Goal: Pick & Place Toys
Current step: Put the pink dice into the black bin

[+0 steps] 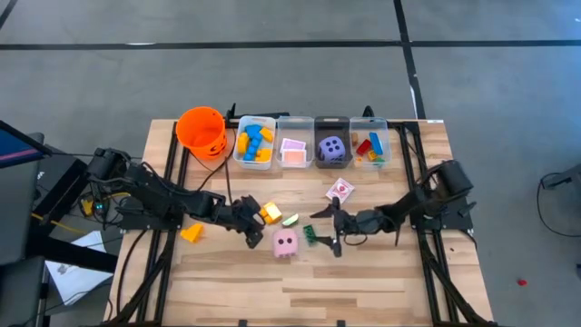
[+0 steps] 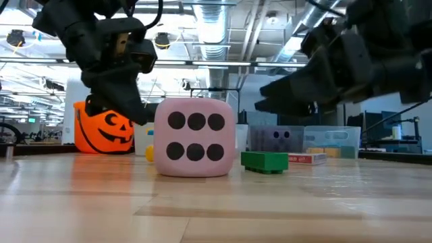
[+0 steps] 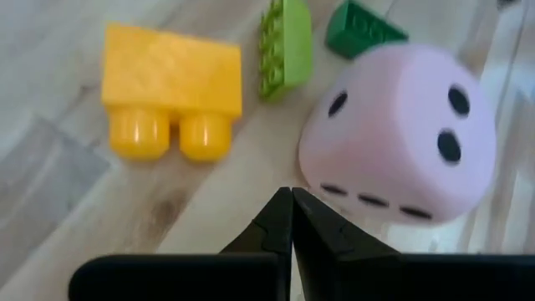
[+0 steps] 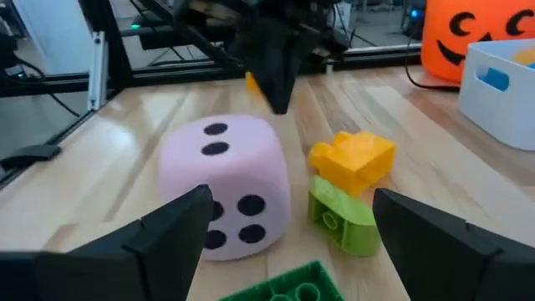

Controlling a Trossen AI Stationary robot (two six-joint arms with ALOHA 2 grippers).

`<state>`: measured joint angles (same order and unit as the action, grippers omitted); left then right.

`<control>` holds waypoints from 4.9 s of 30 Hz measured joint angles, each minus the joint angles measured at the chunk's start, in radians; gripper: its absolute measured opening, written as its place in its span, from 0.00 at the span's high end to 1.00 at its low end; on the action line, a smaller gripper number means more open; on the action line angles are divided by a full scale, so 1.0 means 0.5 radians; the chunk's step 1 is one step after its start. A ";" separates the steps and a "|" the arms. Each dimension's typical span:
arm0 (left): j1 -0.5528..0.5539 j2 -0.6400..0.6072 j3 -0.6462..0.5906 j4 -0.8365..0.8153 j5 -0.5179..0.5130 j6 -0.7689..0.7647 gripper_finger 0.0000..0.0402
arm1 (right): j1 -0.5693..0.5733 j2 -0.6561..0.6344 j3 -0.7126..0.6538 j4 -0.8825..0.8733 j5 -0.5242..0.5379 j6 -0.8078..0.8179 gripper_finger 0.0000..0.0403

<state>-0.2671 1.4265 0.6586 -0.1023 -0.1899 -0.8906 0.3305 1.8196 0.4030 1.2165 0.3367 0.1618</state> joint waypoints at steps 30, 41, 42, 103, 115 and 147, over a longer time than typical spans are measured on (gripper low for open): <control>0.077 -0.001 0.000 0.136 -0.078 -0.010 1.00 | 0.042 0.364 0.102 0.261 -0.266 -0.134 0.05; 0.077 -0.001 0.000 0.201 -0.166 -0.011 1.00 | 0.018 0.364 0.160 0.260 -0.305 -0.167 0.02; 0.077 -0.001 0.000 0.224 -0.155 -0.011 1.00 | 0.018 0.364 0.172 0.260 -0.305 -0.167 0.03; 0.105 0.441 -0.001 0.512 0.475 -0.381 1.00 | -0.026 0.364 0.578 -0.432 -0.306 -0.165 0.01; 0.105 0.441 -0.001 0.544 0.414 -0.381 1.00 | -0.028 0.362 0.578 -0.453 -0.297 -0.144 0.01; 0.103 -0.485 0.003 -0.393 0.089 -0.104 1.00 | -0.147 0.020 0.579 -0.503 -0.240 -0.019 0.19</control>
<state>-0.2156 1.1840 0.6601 -0.2988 -0.1455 -0.9427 0.2571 1.8297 0.6926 0.9648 0.2166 0.1522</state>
